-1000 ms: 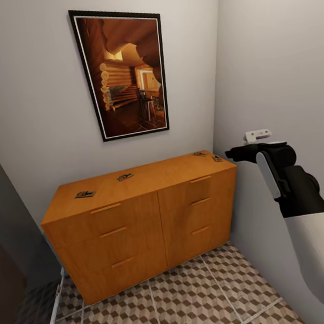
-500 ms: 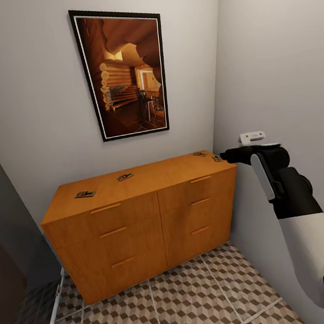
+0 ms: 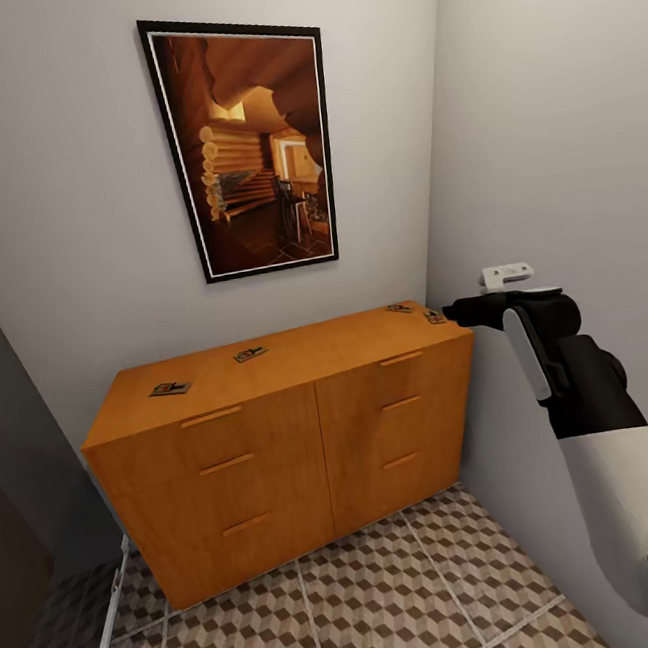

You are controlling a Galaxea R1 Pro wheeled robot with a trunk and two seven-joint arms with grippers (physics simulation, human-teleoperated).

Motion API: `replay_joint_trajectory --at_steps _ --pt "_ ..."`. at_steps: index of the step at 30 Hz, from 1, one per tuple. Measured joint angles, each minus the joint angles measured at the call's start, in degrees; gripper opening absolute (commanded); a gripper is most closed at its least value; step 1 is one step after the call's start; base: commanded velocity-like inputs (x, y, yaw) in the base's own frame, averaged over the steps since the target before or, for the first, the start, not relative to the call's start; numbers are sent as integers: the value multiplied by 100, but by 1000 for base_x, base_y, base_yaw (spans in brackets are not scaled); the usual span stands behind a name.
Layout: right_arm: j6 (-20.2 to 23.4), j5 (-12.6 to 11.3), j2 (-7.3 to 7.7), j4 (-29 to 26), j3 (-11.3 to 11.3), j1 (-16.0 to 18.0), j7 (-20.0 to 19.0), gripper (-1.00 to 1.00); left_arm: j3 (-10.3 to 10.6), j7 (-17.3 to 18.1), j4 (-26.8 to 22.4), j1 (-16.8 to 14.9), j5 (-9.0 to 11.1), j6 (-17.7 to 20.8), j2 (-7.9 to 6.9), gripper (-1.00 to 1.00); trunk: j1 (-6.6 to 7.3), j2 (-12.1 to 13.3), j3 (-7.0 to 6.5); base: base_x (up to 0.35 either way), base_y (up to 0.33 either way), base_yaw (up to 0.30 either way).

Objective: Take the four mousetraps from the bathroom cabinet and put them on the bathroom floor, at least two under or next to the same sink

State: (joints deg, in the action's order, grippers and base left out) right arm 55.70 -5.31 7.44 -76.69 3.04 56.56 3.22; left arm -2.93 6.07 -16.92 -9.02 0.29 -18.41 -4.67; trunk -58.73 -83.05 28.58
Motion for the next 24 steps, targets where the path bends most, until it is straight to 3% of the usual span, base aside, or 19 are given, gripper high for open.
replay_joint_trajectory --at_steps 24 --pt "-40 -6 -11 123 3 -367 -23 100 -4 0 170 0 1 2 -12 100 1 0 0 129 0 0"
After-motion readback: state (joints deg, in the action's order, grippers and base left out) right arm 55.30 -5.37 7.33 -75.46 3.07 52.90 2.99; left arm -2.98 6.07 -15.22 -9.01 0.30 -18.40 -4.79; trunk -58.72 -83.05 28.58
